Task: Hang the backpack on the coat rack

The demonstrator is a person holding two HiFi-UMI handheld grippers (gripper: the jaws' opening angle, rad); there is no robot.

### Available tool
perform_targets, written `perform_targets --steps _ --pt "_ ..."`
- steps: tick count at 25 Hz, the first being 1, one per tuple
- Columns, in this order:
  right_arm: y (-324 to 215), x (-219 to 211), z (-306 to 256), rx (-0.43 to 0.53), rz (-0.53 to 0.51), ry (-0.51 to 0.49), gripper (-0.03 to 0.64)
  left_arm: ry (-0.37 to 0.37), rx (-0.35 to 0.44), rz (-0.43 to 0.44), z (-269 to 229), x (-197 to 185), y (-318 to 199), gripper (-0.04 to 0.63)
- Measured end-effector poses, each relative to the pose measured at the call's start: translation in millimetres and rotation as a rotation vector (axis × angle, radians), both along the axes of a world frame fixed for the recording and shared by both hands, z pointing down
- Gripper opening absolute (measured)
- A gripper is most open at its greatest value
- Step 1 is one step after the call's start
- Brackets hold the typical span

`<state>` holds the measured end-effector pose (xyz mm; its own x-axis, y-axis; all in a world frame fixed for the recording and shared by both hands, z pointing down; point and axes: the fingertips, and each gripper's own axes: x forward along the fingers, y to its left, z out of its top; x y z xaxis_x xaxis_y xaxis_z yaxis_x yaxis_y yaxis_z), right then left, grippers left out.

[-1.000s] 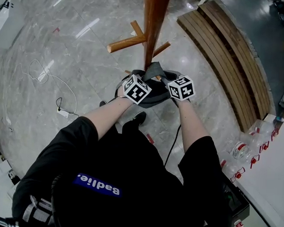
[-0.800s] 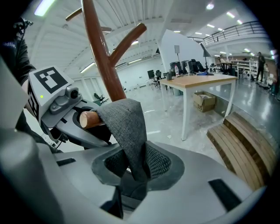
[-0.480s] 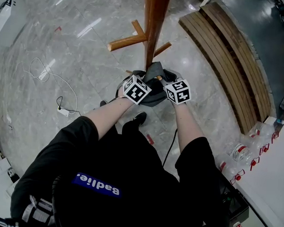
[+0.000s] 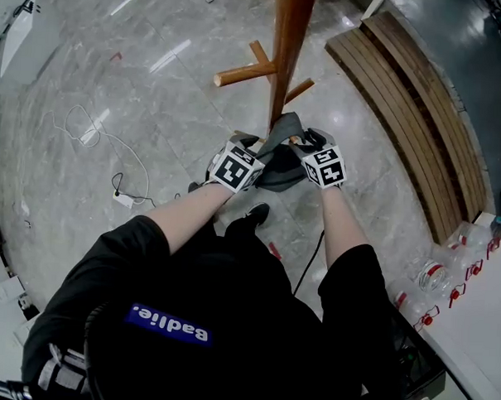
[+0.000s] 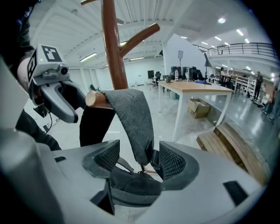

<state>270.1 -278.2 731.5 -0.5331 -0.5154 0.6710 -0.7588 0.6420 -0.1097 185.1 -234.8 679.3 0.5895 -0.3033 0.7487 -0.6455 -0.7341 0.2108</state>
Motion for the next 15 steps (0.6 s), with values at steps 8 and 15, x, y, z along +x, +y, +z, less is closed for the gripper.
perform_targets --steps 8,15 --pt "68 17 -36 0.038 0.2 -0.18 0.264 0.109 0.077 0.049 -64 -58 41 0.204" --pt "152 -41 -83 0.05 0.316 -0.303 0.263 0.202 0.134 0.101 -109 -118 78 0.204"
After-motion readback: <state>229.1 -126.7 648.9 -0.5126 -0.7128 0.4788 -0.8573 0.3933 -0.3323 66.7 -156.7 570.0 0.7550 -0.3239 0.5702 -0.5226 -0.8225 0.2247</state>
